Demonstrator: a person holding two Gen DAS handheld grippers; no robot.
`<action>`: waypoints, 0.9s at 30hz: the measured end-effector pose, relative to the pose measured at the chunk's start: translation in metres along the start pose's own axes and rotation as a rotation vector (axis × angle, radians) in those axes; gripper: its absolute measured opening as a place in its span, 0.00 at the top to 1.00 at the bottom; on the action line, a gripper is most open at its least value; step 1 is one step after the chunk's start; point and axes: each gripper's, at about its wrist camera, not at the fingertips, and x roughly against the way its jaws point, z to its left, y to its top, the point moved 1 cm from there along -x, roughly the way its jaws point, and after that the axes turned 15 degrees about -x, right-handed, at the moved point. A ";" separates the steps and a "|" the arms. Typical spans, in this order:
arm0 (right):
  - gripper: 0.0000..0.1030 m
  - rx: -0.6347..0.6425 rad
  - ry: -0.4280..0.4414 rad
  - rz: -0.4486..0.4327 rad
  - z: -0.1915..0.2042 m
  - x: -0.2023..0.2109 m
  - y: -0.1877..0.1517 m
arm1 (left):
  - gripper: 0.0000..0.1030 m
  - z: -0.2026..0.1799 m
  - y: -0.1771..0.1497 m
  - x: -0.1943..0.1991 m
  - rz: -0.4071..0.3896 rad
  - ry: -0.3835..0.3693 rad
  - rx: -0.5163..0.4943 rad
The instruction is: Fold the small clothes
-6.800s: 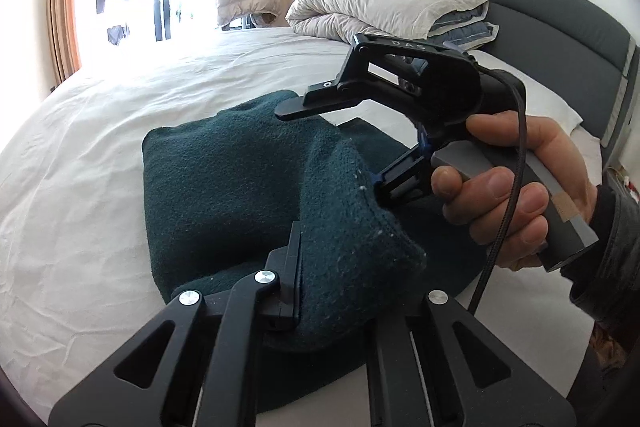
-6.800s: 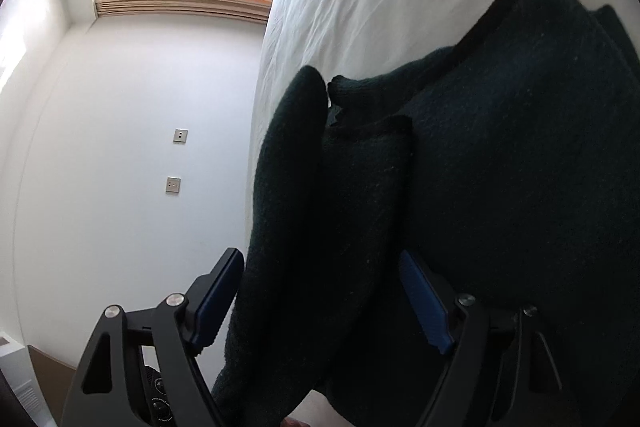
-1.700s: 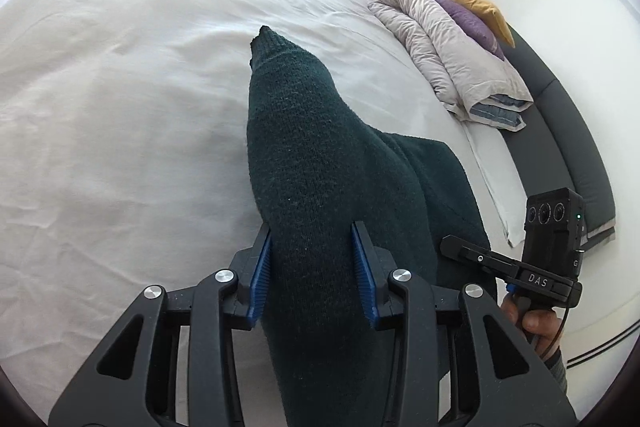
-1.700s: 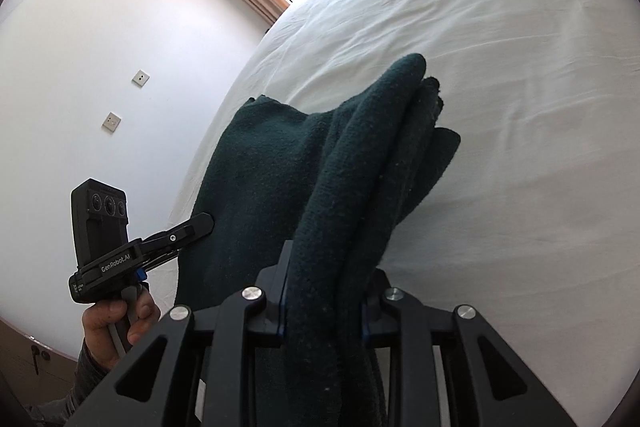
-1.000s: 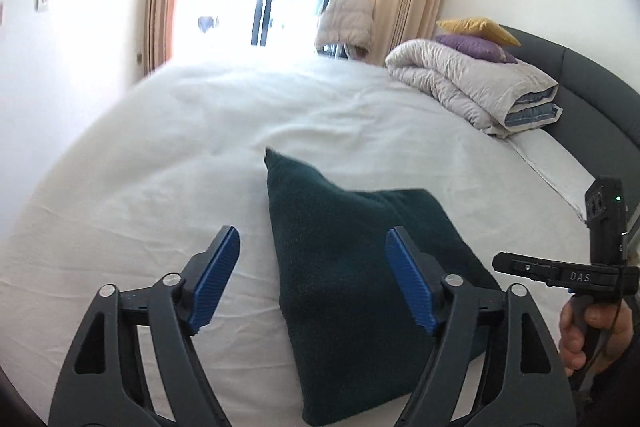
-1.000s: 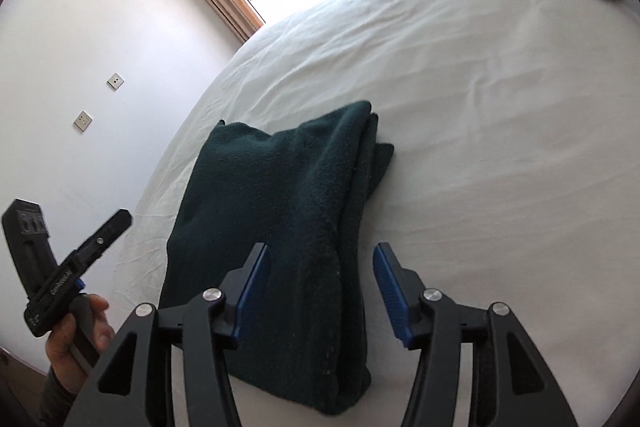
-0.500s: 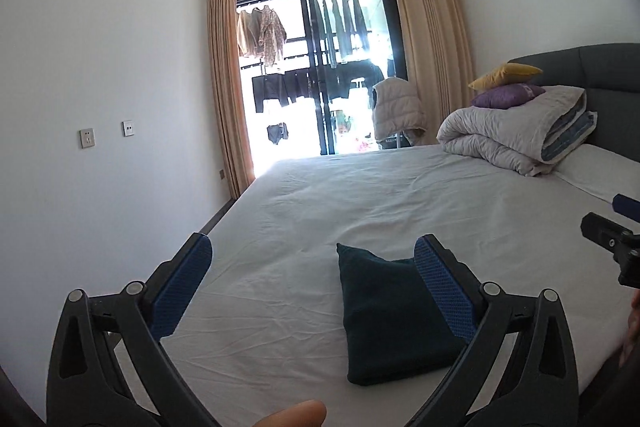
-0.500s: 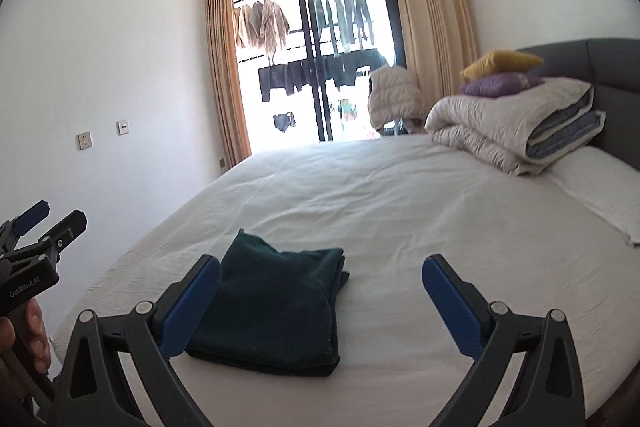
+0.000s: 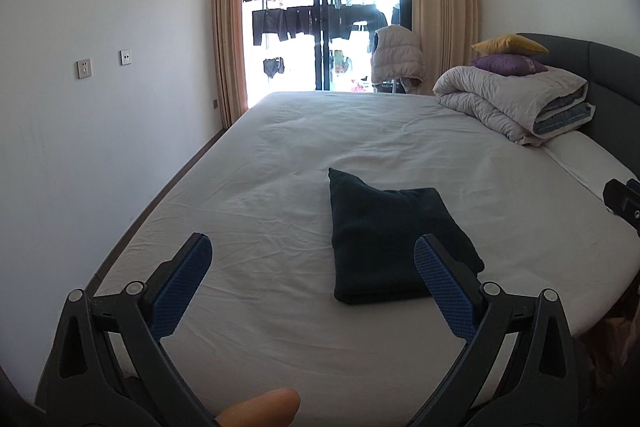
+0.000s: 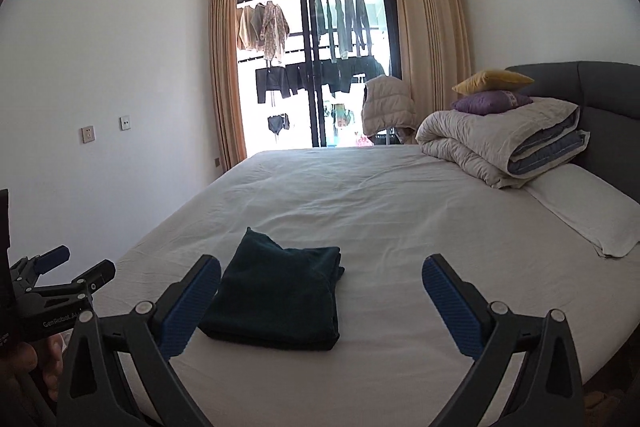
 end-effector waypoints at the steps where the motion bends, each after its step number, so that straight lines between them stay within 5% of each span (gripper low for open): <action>1: 0.00 -0.010 -0.008 0.025 -0.002 -0.004 -0.005 | 0.00 0.000 -0.003 -0.005 0.017 -0.013 0.005; 14: 0.00 0.038 -0.064 0.177 -0.002 -0.047 -0.056 | 0.00 -0.009 -0.032 -0.086 0.183 -0.065 0.014; 27: 0.00 0.058 -0.085 0.270 -0.001 -0.073 -0.072 | 0.00 -0.012 -0.050 -0.126 0.250 -0.066 0.014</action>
